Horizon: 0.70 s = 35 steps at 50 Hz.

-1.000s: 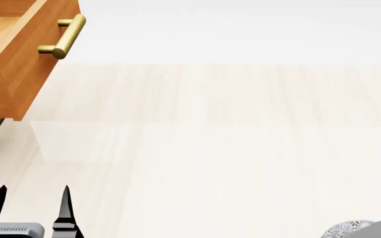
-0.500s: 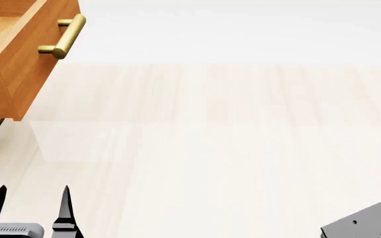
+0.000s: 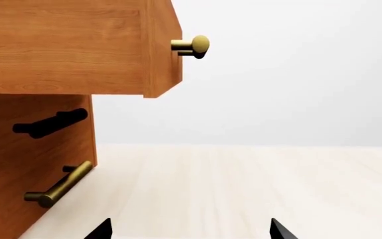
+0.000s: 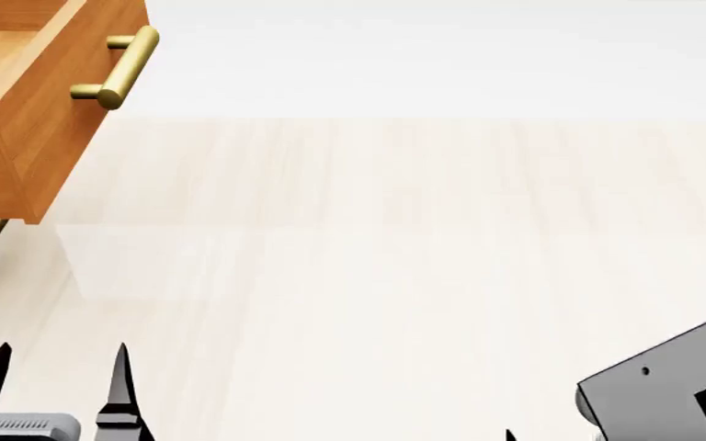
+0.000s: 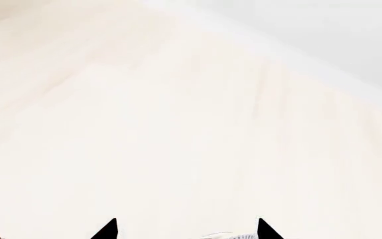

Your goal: Put the bowl on the plate.

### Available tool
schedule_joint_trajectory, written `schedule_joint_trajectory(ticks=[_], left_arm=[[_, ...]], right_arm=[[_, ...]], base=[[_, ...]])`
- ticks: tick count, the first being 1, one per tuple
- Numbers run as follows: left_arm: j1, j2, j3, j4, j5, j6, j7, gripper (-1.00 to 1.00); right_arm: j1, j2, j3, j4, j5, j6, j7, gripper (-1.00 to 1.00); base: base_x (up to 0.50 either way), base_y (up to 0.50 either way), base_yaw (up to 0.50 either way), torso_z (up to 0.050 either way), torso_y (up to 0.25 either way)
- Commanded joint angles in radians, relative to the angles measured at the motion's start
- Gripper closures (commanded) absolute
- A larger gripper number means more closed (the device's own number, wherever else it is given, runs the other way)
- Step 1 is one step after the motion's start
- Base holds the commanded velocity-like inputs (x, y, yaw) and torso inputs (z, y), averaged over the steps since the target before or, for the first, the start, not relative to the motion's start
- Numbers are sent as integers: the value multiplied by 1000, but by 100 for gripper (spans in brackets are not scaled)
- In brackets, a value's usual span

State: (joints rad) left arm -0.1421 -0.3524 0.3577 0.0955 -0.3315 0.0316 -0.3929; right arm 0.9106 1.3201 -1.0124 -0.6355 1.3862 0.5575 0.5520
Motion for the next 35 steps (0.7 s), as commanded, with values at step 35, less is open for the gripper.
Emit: schedule_joint_trajectory(ticks=[35], left_arm=[[-6, -7, 11, 12, -3, -8, -10, -100]], right_arm=[[12, 11, 58, -50, -150, -119, 26, -100]], base=[[0, 0, 0, 0, 0]])
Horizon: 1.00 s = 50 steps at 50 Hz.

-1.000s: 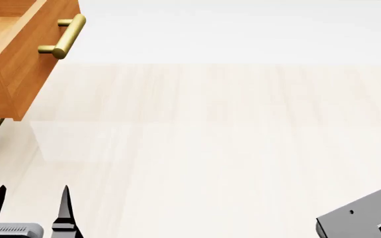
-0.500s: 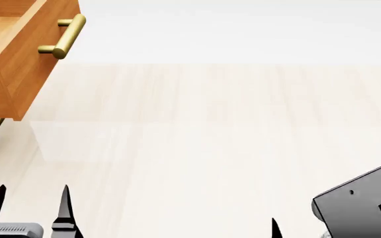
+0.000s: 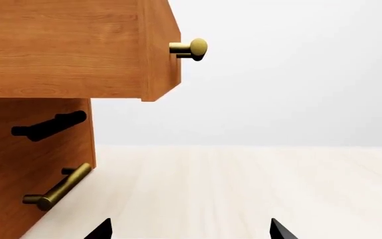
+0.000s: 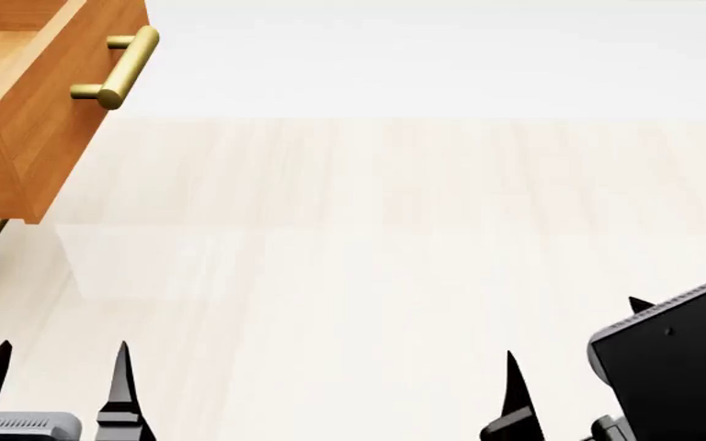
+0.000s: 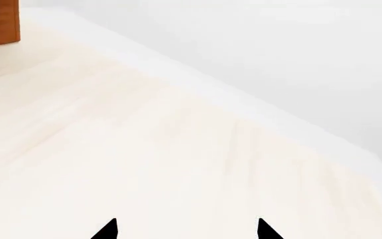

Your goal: Put the bowl on the plate.

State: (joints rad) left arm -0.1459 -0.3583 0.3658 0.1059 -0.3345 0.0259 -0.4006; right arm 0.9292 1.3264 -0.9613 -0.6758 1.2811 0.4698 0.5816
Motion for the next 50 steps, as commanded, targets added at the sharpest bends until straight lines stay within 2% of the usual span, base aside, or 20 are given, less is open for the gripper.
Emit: schedule_joint_trajectory(ticks=[1, 50], left_arm=[[-2, -2, 3, 2, -1, -3, -3, -100], [-7, -6, 11, 1, -3, -6, -14, -100]], right_arm=[[-7, 5, 7, -10, -45, -31, -4, -100], [-55, 34, 34, -56, -260, -217, -12, -100]], base=[[0, 0, 0, 0, 0], [0, 0, 0, 0, 0]])
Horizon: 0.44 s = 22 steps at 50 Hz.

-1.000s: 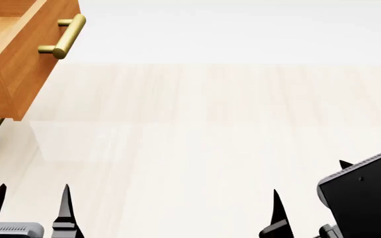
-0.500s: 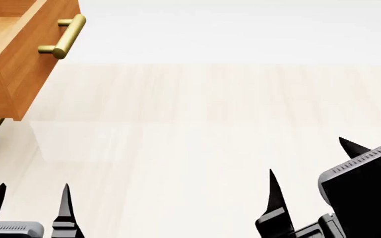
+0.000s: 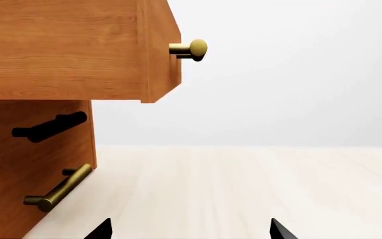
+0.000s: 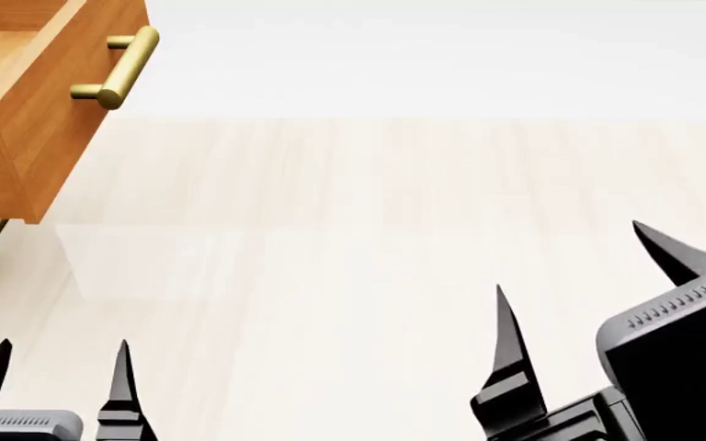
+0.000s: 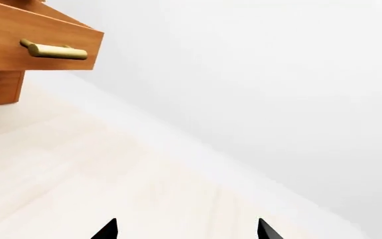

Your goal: Put the bowl on the plate.

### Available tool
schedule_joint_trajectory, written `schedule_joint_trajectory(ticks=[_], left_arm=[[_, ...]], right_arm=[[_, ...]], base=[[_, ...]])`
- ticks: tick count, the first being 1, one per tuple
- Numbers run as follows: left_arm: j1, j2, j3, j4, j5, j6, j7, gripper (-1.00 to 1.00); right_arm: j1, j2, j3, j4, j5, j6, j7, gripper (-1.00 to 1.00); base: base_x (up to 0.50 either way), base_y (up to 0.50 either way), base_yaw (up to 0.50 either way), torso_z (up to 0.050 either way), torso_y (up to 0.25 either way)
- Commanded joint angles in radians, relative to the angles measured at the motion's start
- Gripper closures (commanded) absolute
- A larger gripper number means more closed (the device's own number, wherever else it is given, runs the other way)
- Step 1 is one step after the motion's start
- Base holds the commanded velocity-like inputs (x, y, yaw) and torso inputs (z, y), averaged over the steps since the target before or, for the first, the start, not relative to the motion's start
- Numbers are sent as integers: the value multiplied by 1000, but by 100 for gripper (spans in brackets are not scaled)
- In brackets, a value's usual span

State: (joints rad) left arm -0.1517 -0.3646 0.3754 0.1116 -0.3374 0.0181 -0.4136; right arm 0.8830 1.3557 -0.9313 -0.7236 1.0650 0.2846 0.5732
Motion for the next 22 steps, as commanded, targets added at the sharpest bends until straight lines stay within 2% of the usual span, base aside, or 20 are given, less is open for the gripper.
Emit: schedule_joint_trajectory(ticks=[1, 22], left_arm=[[-2, 0, 2, -3, -1, 1, -2, -100], [-3, -2, 5, -12, 0, 9, -3, -100]], right_arm=[[-10, 5, 5, -8, -47, -39, -3, -100], [-33, 33, 21, -27, -103, -137, 17, -100]], base=[[0, 0, 0, 0, 0], [0, 0, 0, 0, 0]])
